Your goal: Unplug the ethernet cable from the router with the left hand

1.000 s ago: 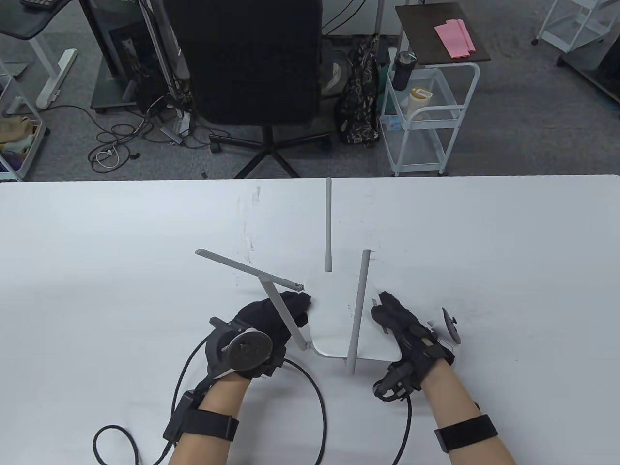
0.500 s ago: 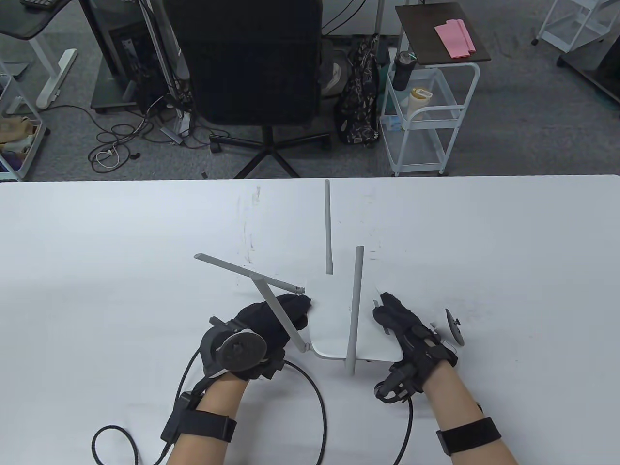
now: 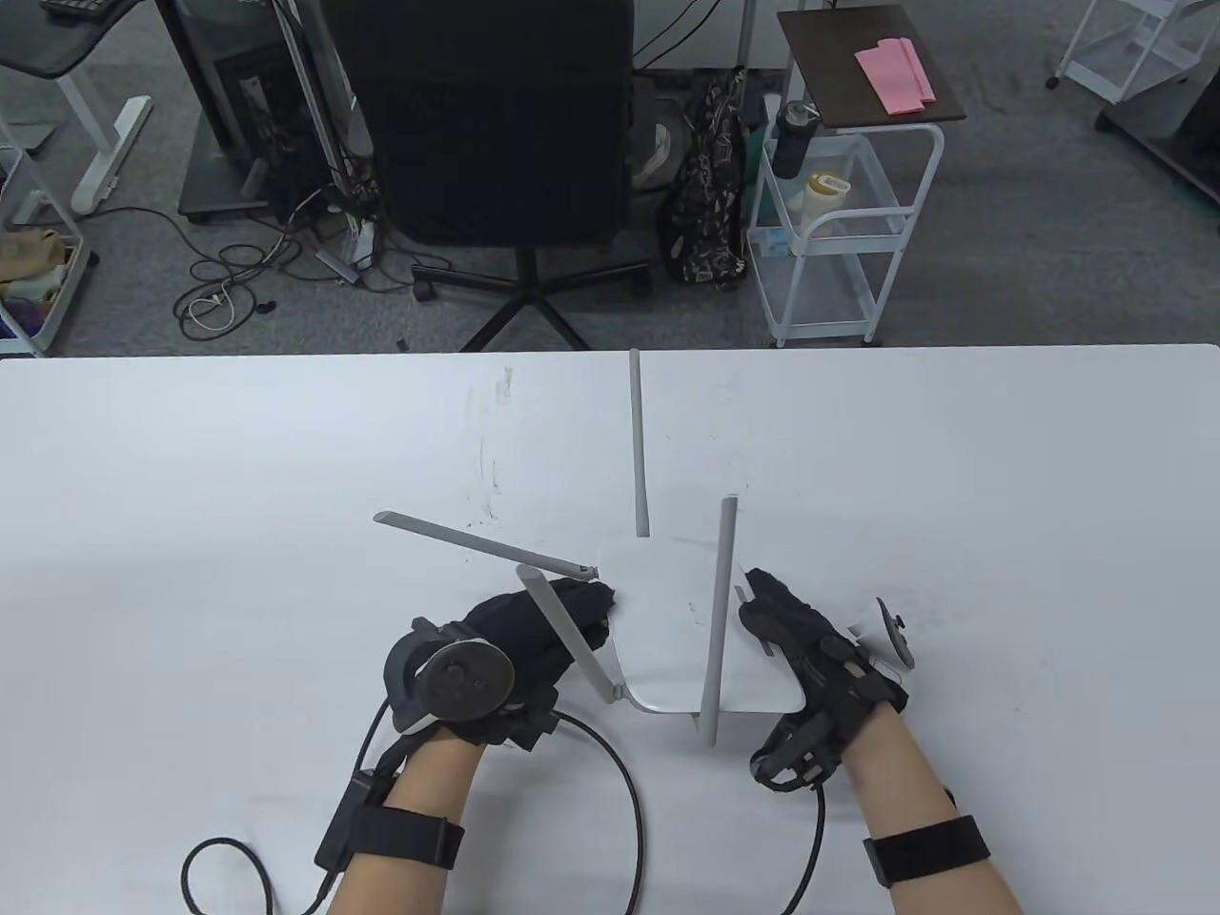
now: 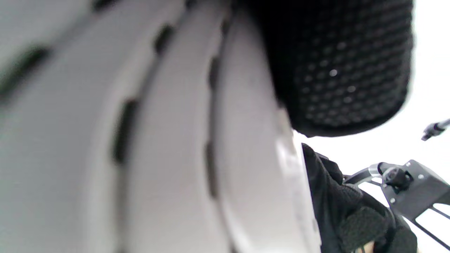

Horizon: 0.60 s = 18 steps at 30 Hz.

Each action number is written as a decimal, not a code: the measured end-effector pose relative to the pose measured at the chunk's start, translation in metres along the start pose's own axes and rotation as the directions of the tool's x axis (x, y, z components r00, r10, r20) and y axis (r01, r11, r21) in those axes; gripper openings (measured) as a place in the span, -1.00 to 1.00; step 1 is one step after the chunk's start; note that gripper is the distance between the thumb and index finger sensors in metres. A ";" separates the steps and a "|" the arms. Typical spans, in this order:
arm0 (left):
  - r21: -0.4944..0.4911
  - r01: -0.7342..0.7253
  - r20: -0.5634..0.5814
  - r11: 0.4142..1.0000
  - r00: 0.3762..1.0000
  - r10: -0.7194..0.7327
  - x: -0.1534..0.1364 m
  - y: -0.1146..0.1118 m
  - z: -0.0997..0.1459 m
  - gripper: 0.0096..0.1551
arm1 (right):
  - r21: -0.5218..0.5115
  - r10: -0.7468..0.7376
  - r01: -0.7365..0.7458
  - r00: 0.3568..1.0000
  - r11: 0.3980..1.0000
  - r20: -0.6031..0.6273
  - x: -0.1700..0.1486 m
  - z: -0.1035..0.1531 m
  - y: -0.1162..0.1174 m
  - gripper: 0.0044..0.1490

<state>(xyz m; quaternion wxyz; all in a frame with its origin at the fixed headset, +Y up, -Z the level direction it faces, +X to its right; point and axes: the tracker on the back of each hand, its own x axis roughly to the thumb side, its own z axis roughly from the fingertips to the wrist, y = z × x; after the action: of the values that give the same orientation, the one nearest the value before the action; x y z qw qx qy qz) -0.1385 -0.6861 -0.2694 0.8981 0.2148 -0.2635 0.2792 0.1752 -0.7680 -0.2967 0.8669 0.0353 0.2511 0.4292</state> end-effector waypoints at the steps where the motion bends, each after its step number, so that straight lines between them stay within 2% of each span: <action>1: 0.002 0.018 0.001 1.000 1.000 -0.018 0.001 -0.001 0.001 -0.48 | -0.006 0.003 -0.003 1.000 1.000 -0.001 -0.001 0.000 -0.001 0.06; 3: 0.056 0.154 0.000 0.986 0.988 -0.154 0.009 -0.003 0.002 -0.49 | -0.043 0.017 -0.016 1.000 0.999 0.019 0.001 0.001 0.002 0.06; 4: 0.044 0.208 -0.011 0.977 0.978 -0.207 0.009 -0.004 0.001 -0.48 | -0.078 0.059 -0.057 0.998 0.995 0.030 0.001 0.002 0.003 0.06; 8: 0.028 0.097 -0.023 0.995 0.995 -0.096 0.004 0.000 0.000 -0.48 | -0.050 0.043 -0.041 0.999 0.998 0.029 0.001 0.001 0.003 0.06; 11: -0.015 -0.009 -0.008 1.000 1.000 0.008 0.000 -0.001 0.000 -0.49 | 0.031 0.023 -0.024 1.000 0.999 0.011 -0.001 -0.001 -0.001 0.05; 13: 0.026 0.112 -0.014 0.993 0.994 -0.112 0.004 -0.003 0.001 -0.48 | -0.026 0.032 -0.032 0.999 0.999 0.028 -0.002 -0.001 0.001 0.05; 15: 0.026 0.216 0.003 0.976 0.976 -0.216 0.006 -0.005 0.003 -0.48 | -0.071 0.071 -0.067 0.997 0.995 0.043 -0.001 0.000 0.002 0.05; 18: 0.034 0.122 -0.021 0.992 0.992 -0.121 0.002 -0.004 0.003 -0.47 | -0.019 0.060 -0.060 0.997 0.998 0.049 -0.001 -0.001 0.001 0.05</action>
<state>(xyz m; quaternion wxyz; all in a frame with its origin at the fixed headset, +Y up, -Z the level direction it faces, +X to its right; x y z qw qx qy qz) -0.1355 -0.6898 -0.2666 0.9119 0.2436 -0.2367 0.2304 0.1736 -0.7685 -0.2972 0.8598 0.0459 0.2246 0.4562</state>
